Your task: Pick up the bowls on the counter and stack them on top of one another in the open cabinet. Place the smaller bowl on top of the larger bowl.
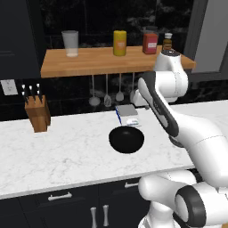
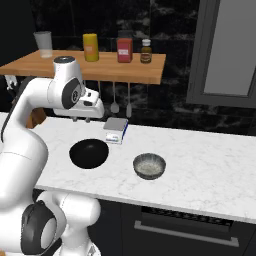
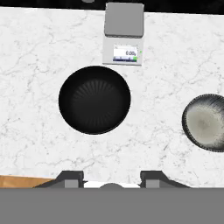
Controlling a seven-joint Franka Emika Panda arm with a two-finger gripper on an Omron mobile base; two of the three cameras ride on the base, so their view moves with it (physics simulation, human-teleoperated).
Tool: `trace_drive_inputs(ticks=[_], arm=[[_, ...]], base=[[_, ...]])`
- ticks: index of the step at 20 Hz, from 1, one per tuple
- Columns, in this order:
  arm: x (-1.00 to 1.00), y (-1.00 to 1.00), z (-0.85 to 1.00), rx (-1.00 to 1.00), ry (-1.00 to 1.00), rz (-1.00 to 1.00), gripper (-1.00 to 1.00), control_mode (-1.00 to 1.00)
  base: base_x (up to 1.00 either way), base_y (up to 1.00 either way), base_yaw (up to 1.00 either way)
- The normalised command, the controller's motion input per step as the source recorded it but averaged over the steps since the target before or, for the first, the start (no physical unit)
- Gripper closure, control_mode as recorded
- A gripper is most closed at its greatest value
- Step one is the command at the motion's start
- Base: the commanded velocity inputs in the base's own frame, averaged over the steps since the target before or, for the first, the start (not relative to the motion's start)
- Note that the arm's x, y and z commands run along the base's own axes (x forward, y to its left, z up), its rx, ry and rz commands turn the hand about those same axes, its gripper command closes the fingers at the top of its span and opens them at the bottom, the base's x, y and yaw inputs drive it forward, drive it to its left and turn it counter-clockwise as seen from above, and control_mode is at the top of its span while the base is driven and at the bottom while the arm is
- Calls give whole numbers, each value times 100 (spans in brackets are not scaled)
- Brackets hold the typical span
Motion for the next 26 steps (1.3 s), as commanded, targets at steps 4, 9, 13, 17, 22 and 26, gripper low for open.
trace_drive_inputs(ticks=[4, 9, 13, 17, 22, 26], arm=[[0, -33, -18, 1, 0, -3, -100, -100], [0, -100, -47, 12, 0, -29, -100, -100], [0, -100, -45, 16, 0, -37, -100, -100], [1, -100, -42, 13, 1, -37, -100, -100], [11, -100, -20, 11, 3, -3, -100, -100], [1, -100, -31, 18, 6, -5, -100, -100]], base=[[0, 0, 0], [0, 0, 0], [0, 0, 0], [0, 0, 0], [0, 0, 0], [0, 0, 0]])
